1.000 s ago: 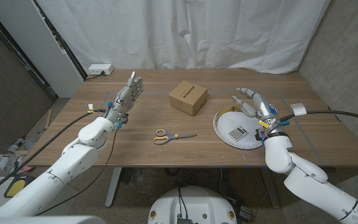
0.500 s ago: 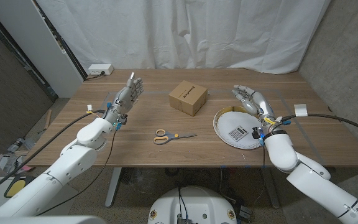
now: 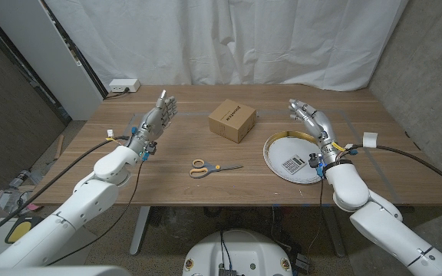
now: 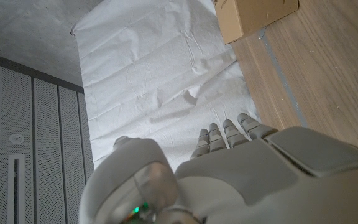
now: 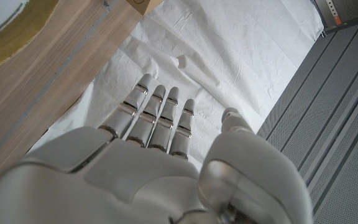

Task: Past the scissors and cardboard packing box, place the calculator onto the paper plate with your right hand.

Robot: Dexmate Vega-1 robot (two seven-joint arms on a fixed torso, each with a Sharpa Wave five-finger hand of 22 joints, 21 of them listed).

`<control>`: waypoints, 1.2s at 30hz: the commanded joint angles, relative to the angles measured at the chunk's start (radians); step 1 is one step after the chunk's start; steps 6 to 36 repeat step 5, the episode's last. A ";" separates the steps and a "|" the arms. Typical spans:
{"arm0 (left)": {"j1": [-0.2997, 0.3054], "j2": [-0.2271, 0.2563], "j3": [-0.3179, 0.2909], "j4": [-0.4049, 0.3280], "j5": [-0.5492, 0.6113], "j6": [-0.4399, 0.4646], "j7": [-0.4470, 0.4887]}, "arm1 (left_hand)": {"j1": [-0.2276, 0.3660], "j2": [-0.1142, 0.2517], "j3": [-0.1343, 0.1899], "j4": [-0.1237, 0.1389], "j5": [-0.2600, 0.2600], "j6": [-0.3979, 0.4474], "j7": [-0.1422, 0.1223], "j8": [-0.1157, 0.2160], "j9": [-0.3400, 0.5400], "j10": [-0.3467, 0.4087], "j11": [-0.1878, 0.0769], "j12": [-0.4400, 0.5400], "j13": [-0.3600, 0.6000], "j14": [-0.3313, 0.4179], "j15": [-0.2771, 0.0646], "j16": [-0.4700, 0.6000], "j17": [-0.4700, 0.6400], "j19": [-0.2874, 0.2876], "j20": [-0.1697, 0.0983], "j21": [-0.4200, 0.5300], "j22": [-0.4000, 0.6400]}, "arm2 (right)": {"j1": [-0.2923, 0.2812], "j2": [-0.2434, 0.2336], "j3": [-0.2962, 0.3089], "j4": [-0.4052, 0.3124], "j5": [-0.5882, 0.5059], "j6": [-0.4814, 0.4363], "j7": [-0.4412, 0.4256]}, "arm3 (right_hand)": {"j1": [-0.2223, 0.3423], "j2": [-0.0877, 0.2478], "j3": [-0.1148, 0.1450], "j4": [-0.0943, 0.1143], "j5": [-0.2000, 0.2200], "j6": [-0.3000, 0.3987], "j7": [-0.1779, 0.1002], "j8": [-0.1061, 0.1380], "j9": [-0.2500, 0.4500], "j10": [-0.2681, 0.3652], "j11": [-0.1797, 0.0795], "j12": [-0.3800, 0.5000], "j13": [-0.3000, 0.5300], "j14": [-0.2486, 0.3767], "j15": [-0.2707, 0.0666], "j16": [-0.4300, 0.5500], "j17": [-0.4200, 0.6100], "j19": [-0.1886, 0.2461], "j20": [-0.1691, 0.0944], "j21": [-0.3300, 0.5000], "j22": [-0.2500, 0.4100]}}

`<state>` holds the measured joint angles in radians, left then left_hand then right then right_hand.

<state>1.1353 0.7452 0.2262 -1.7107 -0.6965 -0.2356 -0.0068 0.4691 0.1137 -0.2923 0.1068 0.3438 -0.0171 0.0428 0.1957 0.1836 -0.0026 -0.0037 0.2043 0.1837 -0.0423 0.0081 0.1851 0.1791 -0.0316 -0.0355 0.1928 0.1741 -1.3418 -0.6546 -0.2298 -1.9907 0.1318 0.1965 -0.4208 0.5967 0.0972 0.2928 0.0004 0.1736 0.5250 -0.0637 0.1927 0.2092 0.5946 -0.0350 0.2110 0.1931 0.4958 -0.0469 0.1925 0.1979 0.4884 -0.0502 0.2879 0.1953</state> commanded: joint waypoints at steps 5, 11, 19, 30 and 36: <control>0.008 0.006 0.000 -0.009 -0.006 0.009 -0.004 | 0.005 0.001 -0.009 -0.001 -0.001 0.003 0.007 0.000 0.003 0.002 -0.005 -0.004 0.004 -0.006 0.003 0.001 0.002 -0.012 -0.008 0.004 0.004 | -0.003 0.026 0.011 0.012 0.038 0.032 0.007 | -0.014 -0.002 -0.005 0.007 0.000 0.011 0.005 0.006 -0.001 0.009 0.000 0.007 0.002 0.003 -0.035 0.003 0.003 0.008 -0.029 -0.005 -0.001; 0.008 0.006 0.000 -0.009 -0.006 0.009 -0.004 | 0.005 0.001 -0.009 -0.001 -0.001 0.003 0.007 0.000 0.003 0.002 -0.005 -0.004 0.004 -0.006 0.003 0.001 0.002 -0.012 -0.008 0.004 0.004 | -0.003 0.026 0.011 0.012 0.038 0.032 0.007 | -0.014 -0.002 -0.005 0.007 0.000 0.011 0.005 0.006 -0.001 0.009 0.000 0.007 0.002 0.003 -0.035 0.003 0.003 0.008 -0.029 -0.005 -0.001; 0.008 0.006 0.000 -0.009 -0.006 0.009 -0.004 | 0.005 0.001 -0.009 -0.001 -0.001 0.003 0.007 0.000 0.003 0.002 -0.005 -0.004 0.004 -0.006 0.003 0.001 0.002 -0.012 -0.008 0.004 0.004 | -0.003 0.026 0.011 0.012 0.038 0.032 0.007 | -0.014 -0.002 -0.005 0.007 0.000 0.011 0.005 0.006 -0.001 0.009 0.000 0.007 0.002 0.003 -0.035 0.003 0.003 0.008 -0.029 -0.005 -0.001; 0.008 0.006 0.000 -0.009 -0.006 0.009 -0.004 | 0.005 0.001 -0.009 -0.001 -0.001 0.003 0.007 0.000 0.003 0.002 -0.005 -0.004 0.004 -0.006 0.003 0.001 0.002 -0.012 -0.008 0.004 0.004 | -0.003 0.026 0.011 0.012 0.038 0.032 0.007 | -0.014 -0.002 -0.005 0.007 0.000 0.011 0.005 0.006 -0.001 0.009 0.000 0.007 0.002 0.003 -0.035 0.003 0.003 0.008 -0.029 -0.005 -0.001; 0.008 0.006 0.000 -0.009 -0.006 0.009 -0.004 | 0.005 0.001 -0.009 -0.001 -0.001 0.003 0.007 0.000 0.003 0.002 -0.005 -0.004 0.004 -0.006 0.003 0.001 0.002 -0.012 -0.008 0.004 0.004 | -0.003 0.026 0.011 0.012 0.038 0.032 0.007 | -0.014 -0.002 -0.005 0.007 0.000 0.011 0.005 0.006 -0.001 0.009 0.000 0.007 0.002 0.003 -0.035 0.003 0.003 0.008 -0.029 -0.005 -0.001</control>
